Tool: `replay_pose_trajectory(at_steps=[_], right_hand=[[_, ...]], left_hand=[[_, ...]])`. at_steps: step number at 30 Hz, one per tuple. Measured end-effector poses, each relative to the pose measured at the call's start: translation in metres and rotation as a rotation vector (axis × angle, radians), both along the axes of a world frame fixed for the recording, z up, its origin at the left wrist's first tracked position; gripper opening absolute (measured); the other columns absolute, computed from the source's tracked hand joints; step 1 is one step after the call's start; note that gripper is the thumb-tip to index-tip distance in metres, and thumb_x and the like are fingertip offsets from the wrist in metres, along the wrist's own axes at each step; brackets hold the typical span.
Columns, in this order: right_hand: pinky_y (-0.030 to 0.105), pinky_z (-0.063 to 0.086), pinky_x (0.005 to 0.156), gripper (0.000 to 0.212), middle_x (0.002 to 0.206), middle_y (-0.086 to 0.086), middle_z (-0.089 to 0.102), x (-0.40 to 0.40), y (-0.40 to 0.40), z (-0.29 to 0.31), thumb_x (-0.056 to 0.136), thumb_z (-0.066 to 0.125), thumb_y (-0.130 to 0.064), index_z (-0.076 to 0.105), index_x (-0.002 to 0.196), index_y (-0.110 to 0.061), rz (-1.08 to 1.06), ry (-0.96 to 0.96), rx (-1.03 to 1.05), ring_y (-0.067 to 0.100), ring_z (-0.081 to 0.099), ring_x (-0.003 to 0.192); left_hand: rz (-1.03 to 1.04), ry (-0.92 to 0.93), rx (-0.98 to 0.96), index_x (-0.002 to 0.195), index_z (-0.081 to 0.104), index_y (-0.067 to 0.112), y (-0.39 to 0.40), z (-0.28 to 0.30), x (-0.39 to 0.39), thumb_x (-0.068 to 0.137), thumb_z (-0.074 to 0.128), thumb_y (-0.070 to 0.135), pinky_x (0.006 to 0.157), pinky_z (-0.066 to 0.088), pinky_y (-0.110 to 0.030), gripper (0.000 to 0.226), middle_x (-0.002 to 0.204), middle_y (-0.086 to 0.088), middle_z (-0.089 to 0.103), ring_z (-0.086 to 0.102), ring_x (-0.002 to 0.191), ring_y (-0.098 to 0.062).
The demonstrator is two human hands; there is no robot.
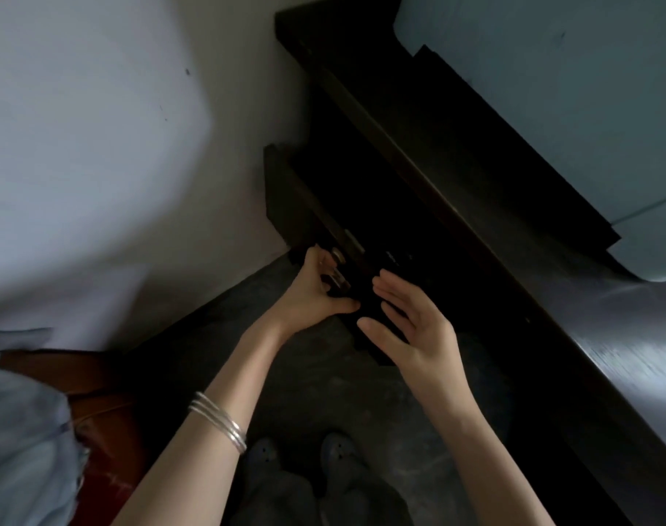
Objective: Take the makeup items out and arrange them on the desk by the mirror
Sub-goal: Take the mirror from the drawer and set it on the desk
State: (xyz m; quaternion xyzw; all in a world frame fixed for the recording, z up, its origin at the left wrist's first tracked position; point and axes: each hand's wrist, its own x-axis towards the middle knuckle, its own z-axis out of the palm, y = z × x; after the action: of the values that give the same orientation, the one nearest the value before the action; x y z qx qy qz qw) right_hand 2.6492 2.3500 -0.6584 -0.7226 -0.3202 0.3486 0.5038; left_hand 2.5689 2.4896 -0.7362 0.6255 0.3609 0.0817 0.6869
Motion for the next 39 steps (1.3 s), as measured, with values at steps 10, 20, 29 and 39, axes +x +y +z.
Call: replay_pose_trajectory(at_steps=[10,20,29,39], right_hand=[[0.018,0.044,0.099,0.051,0.120,-0.009,0.062,-0.015,0.002,-0.008,0.075,0.074,-0.008,0.055,0.118,-0.029,0.016,0.052,-0.029,0.000,0.056,0.116],[0.012,0.044,0.095,0.052,0.113,-0.010,0.061,-0.014,0.006,-0.022,0.077,0.072,-0.002,0.054,0.123,-0.018,-0.002,0.069,-0.083,-0.003,0.057,0.111],[0.009,0.044,0.092,0.051,0.116,-0.005,0.060,0.000,0.012,-0.026,0.079,0.070,-0.003,0.053,0.126,-0.014,-0.046,0.060,-0.142,0.004,0.055,0.113],[0.021,0.039,0.097,0.048,0.125,0.002,0.056,0.013,0.030,-0.053,0.079,0.069,0.000,0.055,0.123,-0.013,-0.072,-0.027,-0.307,0.009,0.050,0.114]], left_hand=[[0.042,0.093,-0.042,0.118,0.037,0.015,-0.009,0.012,-0.072,0.073,0.077,0.008,0.073,0.045,-0.018,0.061,0.108,0.005,0.050,0.054,0.096,-0.007],[0.017,0.156,-0.043,0.121,0.034,0.025,-0.012,0.015,-0.108,0.077,0.075,0.017,0.091,0.040,-0.024,0.061,0.120,0.005,0.046,0.048,0.113,-0.012],[0.374,-0.012,0.391,0.100,0.040,0.044,-0.014,0.056,-0.105,0.059,0.066,0.044,0.090,0.041,-0.018,0.048,0.115,0.010,0.038,0.043,0.110,0.002],[0.286,-0.058,0.416,0.107,0.047,0.040,-0.021,0.058,-0.088,0.066,0.068,0.033,0.086,0.039,-0.006,0.047,0.117,0.015,0.041,0.044,0.107,0.003]])
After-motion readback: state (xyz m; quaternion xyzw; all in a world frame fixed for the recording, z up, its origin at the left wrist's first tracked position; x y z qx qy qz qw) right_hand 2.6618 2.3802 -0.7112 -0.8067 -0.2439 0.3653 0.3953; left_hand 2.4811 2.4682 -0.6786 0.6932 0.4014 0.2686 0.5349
